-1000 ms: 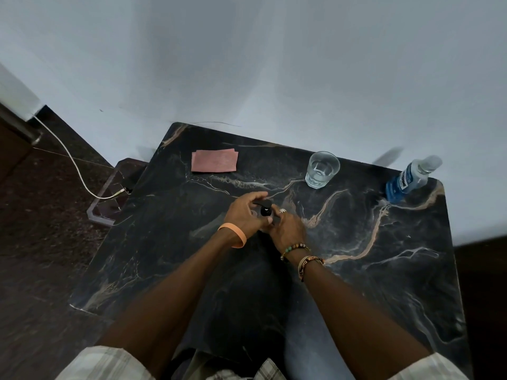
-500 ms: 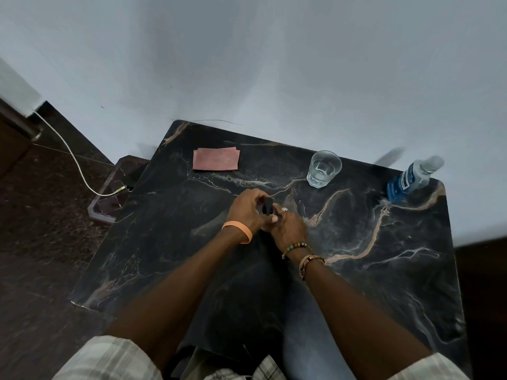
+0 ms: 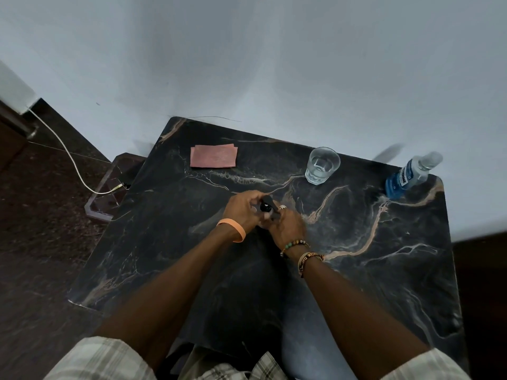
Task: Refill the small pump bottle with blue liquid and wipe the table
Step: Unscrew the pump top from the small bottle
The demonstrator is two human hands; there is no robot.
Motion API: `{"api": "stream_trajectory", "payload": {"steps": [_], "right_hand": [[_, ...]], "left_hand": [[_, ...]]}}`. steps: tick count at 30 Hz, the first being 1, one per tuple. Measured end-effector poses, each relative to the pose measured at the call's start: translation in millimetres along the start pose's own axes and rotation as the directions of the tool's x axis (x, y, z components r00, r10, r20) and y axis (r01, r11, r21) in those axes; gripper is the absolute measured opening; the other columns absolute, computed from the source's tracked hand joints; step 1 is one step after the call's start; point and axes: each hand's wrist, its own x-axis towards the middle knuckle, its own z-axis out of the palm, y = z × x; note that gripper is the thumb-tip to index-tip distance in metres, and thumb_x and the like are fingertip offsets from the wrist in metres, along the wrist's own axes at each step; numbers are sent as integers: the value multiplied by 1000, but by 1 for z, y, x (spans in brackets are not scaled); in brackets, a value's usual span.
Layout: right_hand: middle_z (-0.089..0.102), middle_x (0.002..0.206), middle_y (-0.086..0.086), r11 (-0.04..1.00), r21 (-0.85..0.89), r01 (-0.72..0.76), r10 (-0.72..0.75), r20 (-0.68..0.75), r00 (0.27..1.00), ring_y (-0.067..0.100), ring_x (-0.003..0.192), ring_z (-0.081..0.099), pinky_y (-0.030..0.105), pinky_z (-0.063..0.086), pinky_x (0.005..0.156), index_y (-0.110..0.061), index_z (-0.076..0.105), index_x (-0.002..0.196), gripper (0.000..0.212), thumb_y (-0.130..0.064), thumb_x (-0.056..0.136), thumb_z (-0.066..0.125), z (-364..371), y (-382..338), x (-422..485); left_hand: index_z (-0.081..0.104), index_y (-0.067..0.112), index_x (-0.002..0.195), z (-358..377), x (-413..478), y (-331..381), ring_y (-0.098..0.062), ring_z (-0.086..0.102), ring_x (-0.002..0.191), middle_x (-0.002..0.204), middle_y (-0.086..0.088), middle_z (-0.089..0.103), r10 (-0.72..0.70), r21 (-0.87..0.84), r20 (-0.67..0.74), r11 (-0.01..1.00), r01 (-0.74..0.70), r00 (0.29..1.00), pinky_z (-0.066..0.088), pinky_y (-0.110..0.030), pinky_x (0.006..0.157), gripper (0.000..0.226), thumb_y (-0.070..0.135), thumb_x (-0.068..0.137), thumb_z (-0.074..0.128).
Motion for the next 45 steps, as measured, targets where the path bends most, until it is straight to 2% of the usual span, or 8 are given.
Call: {"api": "stream_trajectory", "payload": {"steps": [3, 8, 14, 25, 29, 34, 39, 45], "right_hand": [[65, 83, -5, 1000, 6, 14, -14, 15, 1000, 12, 75, 58, 21, 39, 61, -23, 67, 95, 24, -40, 78, 71, -2, -1, 0], [62, 83, -4, 999, -29, -18, 18, -26, 1000, 17, 79, 60, 24, 42, 65, -23, 66, 98, 22, -32, 78, 73, -1, -2, 0], [66, 105, 4, 999, -47, 3, -2, 5, 1000, 21, 95, 61, 28, 48, 78, -22, 54, 132, 57, -37, 79, 72, -1, 1, 2], [68, 96, 3, 1000, 5, 11, -11, -18, 1000, 17, 86, 61, 26, 47, 72, -23, 62, 120, 41, -33, 81, 71, -1, 0, 1], [57, 84, -9, 999, 28, 16, -15, -10, 1000, 13, 81, 59, 13, 35, 59, -24, 62, 116, 37, -36, 82, 70, 0, -1, -1], [67, 95, 0, 1000, -16, 0, 0, -12, 1000, 17, 85, 61, 23, 41, 69, -23, 60, 124, 44, -30, 82, 68, -1, -1, 0], [63, 85, -7, 999, 20, 25, -25, 19, 1000, 11, 76, 55, 23, 40, 64, -29, 61, 116, 41, -40, 78, 72, -1, -1, 0], [68, 94, 2, 1000, -9, 15, -15, -20, 1000, 19, 84, 62, 25, 43, 68, -24, 61, 119, 42, -33, 79, 71, 1, 1, 0]], "left_hand": [[65, 24, 94, -1, 0, 2, -9, 62, 92, 93, 11, 65, -31, 42, -28, 999, 32, 999, 50, -23, 77, 39, 21, 63, 87], [64, 23, 116, -1, -1, 3, -9, 61, 106, 115, 6, 66, 27, -38, 39, 999, -25, 999, 53, -31, 92, 53, 17, 68, 84], [63, 23, 110, -1, 0, 6, -9, 59, 97, 103, 10, 62, 30, 66, -17, 997, -29, 999, 49, -24, 83, 53, 22, 63, 87], [60, 16, 123, -4, -2, 7, -12, 58, 107, 117, 2, 62, 25, 38, 26, 999, -26, 999, 49, -29, 93, 60, 18, 68, 85], [68, 20, 94, -3, -1, 7, -11, 63, 91, 93, 7, 67, 48, 137, 6, 989, -48, 999, 50, -21, 77, 27, 20, 71, 82], [61, 20, 120, -1, -3, 3, -10, 60, 103, 113, 4, 64, 17, 19, 28, 1000, -17, 999, 51, -25, 86, 60, 20, 66, 85], [68, 24, 96, 0, -1, 2, -6, 61, 89, 94, 12, 66, -7, 81, -4, 997, 8, 1000, 50, -19, 75, 30, 23, 70, 84], [57, 24, 126, 1, -2, 1, -10, 59, 107, 117, 6, 63, -54, -109, 31, 992, 57, 998, 51, -26, 87, 68, 15, 66, 86]]}}
